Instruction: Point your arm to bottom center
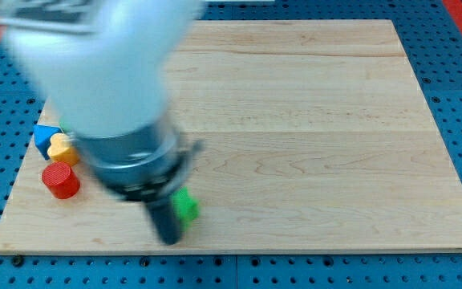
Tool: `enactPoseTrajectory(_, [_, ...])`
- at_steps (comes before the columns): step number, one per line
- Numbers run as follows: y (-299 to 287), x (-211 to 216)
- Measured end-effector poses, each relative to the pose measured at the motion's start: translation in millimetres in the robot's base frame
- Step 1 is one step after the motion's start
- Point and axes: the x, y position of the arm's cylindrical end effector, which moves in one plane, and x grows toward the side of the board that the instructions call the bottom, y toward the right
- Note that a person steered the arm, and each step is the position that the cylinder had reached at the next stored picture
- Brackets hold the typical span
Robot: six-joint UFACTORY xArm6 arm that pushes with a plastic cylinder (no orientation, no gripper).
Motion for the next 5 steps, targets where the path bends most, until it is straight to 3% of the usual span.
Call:
enactPoseTrajectory(1, [78.9, -36.5])
enactPoseTrajectory(2, [115.7, -62.1])
enactPoseTrajectory(5, [122.3, -59.4])
